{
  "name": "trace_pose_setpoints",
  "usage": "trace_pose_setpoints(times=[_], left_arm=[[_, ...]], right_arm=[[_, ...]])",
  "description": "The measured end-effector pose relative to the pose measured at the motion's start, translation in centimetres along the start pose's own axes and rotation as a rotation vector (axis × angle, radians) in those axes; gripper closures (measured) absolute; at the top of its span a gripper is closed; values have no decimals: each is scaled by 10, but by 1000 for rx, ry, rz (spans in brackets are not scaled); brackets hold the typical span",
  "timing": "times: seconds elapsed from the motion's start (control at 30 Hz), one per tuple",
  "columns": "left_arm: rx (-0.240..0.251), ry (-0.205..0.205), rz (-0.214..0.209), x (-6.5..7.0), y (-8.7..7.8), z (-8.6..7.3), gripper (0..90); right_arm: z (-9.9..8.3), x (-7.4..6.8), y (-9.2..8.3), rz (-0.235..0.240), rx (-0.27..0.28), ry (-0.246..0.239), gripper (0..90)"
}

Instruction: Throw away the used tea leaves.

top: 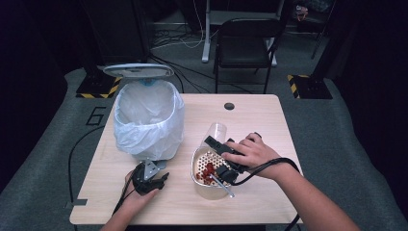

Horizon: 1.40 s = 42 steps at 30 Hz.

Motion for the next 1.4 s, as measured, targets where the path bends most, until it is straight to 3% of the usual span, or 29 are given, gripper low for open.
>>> trace_pose_setpoints(times=[0.03,0.07,0.1,0.23,0.33,0.53,0.63,0.77,1.1,1.23,1.4], left_arm=[[1,2,1,0,0,0,367],[12,-48,-7,4,1,0,366],[6,-18,-5,2,1,0,367],[5,-17,-6,2,1,0,366],[6,-17,-6,2,1,0,366],[6,-17,-6,2,1,0,366],[6,-17,-6,2,1,0,367],[5,-17,-6,2,1,0,366],[6,-17,-6,2,1,0,366],[6,-17,-6,2,1,0,366],[6,-17,-6,2,1,0,366]], right_arm=[[-1,1,0,8,5,-7,500],[-2,2,0,14,9,16,500],[-3,2,0,19,6,55,500],[-9,3,3,50,22,131,500],[-15,3,4,70,26,261,499],[-25,9,7,114,66,450,499],[-28,12,8,126,84,500,500],[-31,14,8,138,103,616,499],[-40,15,14,163,135,794,500],[-44,16,15,198,175,930,501],[-50,18,16,200,224,1073,500]])
Point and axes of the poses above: each handheld gripper's, and its own axes: y roughly forward along the jaws, z roughly out of its top, x roughly to its right, the point moved 9 cm from there along y, roughly forward along the jaws, and after that the axes turned 6 degrees about -z, right-handed, at the moved point
